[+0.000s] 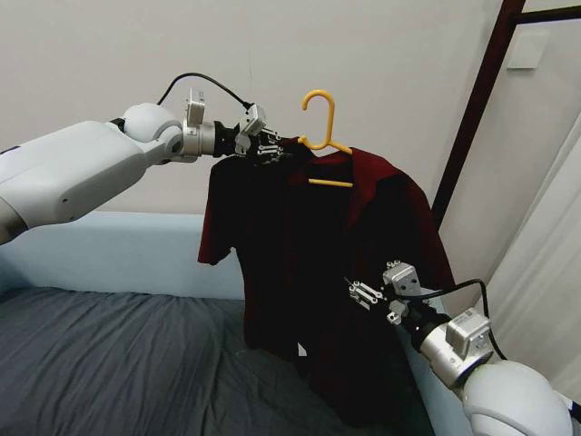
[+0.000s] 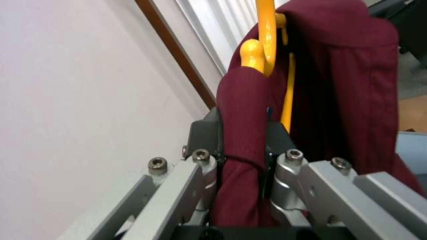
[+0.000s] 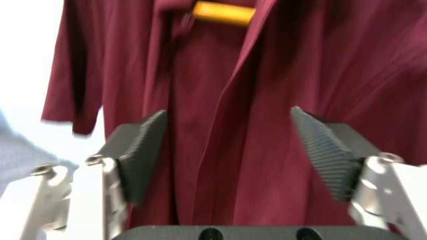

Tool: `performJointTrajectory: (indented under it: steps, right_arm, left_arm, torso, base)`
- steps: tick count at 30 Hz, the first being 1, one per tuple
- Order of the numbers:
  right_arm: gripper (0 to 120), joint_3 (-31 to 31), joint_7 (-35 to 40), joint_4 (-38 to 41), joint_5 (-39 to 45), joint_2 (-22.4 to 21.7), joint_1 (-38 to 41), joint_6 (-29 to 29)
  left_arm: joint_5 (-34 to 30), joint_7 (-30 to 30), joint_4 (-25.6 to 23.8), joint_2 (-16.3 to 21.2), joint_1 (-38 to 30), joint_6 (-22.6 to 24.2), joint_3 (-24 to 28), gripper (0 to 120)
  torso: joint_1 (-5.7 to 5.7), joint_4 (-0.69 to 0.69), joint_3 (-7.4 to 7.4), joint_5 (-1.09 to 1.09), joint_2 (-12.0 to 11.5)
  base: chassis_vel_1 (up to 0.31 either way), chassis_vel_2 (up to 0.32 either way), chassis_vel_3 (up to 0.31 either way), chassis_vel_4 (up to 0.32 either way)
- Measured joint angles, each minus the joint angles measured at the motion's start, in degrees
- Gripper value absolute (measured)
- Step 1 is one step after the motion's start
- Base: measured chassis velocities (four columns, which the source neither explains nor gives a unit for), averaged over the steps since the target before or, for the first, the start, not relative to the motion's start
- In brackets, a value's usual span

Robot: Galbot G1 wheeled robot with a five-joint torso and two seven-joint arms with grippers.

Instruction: Pick up the clothes from the sofa and hang them on the clothes hanger.

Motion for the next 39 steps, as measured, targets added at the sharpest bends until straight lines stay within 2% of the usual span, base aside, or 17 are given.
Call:
performJointTrajectory:
  steps: [6, 13, 18, 19, 22, 24, 26, 28, 30, 32, 37, 38, 39]
  right_arm:
    - [99, -1.79, 4.47, -0.36, 8.26, -0.85, 10.6, 0.19]
    - [100, -4.42, 7.12, -0.86, 14.42, -0.73, 16.63, -0.45]
    - [82, -5.12, 8.71, -1.44, 17.54, 0.36, 17.15, -1.55]
    - [82, -5.12, 8.71, -1.44, 17.54, 0.36, 17.15, -1.55]
    - [67, -5.21, 8.92, -1.83, 18.68, 0.92, 16.99, -1.55]
    - [64, -5.23, 8.92, -1.98, 18.74, 1.03, 16.99, -1.37]
    - [53, -5.25, 8.79, -2.22, 18.36, 1.09, 16.99, -0.75]
    - [50, -5.28, 8.62, -2.24, 17.98, 1.04, 16.94, -0.56]
    - [39, -5.61, 7.87, -2.55, 16.06, 0.95, 16.66, 0.35]
    - [36, -5.76, 7.53, -2.75, 15.16, 0.95, 16.6, 0.73]
    - [12, -6.25, 6.66, -2.92, 13.82, 0.88, 16.84, 1.45]
    - [12, -6.25, 6.66, -2.92, 13.82, 0.88, 16.84, 1.45]
    - [7, -6.3, 6.61, -2.8, 13.75, 0.77, 16.87, 1.51]
  left_arm:
    - [0.42, -1.23, -2.72, 0.65, 1.11, 0.64, -1.22, 10]
    - [0.98, -1.31, -3.69, 0.78, 1.75, 0.78, -1.39, 10]
    - [1.37, -1.45, -4.65, 0.63, 2.93, 0.84, -2.04, 10]
    - [1.37, -1.45, -4.65, 0.63, 2.93, 0.84, -2.04, 10]
    - [1.41, -1.54, -5.23, 1.0, 3.44, 1.05, -2.22, 10]
    - [1.46, -1.54, -5.26, 1.02, 3.5, 1.07, -2.22, 10]
    - [1.49, -1.54, -5.12, 1.01, 3.56, 1.08, -2.22, 10]
    - [1.49, -1.54, -4.96, 0.98, 3.56, 1.08, -2.22, 10]
    - [1.49, -1.46, -4.37, 0.63, 3.56, 1.09, -2.5, 10]
    - [1.46, -1.42, -4.09, 0.46, 3.49, 1.1, -2.56, 10]
    - [1.36, -1.24, -3.98, 0.15, 2.84, 1.1, -1.68, 10]
    - [1.36, -1.24, -3.98, 0.15, 2.84, 1.1, -1.68, 10]
    - [1.34, -1.24, -4.11, 0.15, 2.9, 1.1, -1.6, 10]
  torso:
    - [0.0, -0.02, 0.0, 0.0, 0.0]
    - [0.0, 0.0, 0.0, 0.0, 0.0]
    - [0.0, -0.03, 0.0, 0.02, 0.0]
    - [0.0, -0.03, 0.0, 0.02, 0.0]
    - [0.0, 0.0, 0.0, 0.01, 0.0]
    - [0.0, 0.0, 0.0, 0.0, 0.0]
    - [0.0, -0.01, 0.0, 0.01, 0.0]
    - [0.0, -0.02, 0.0, 0.01, 0.0]
    - [0.0, -0.01, 0.0, 0.01, 0.0]
    - [0.0, -0.02, 0.0, 0.01, 0.0]
    - [0.0, -0.02, 0.0, 0.02, 0.0]
    - [0.0, -0.02, 0.0, 0.02, 0.0]
    - [0.0, -0.02, 0.0, 0.01, 0.0]
  base:
    - [0.0, 0.0, 0.0, 0.0]
    - [0.0, 0.0, 0.0, 0.0]
    - [0.0, 0.0, 0.0, 0.0]
    - [0.0, 0.0, 0.0, 0.0]
    - [0.0, 0.0, 0.0, 0.0]
    - [0.0, 0.0, 0.0, 0.0]
    - [0.0, 0.0, 0.0, 0.0]
    - [0.0, 0.0, 0.0, 0.0]
    - [0.0, 0.0, 0.0, 0.0]
    - [0.0, 0.0, 0.0, 0.0]
    - [0.0, 0.0, 0.0, 0.0]
    - [0.0, 0.0, 0.0, 0.0]
    - [0.0, 0.0, 0.0, 0.0]
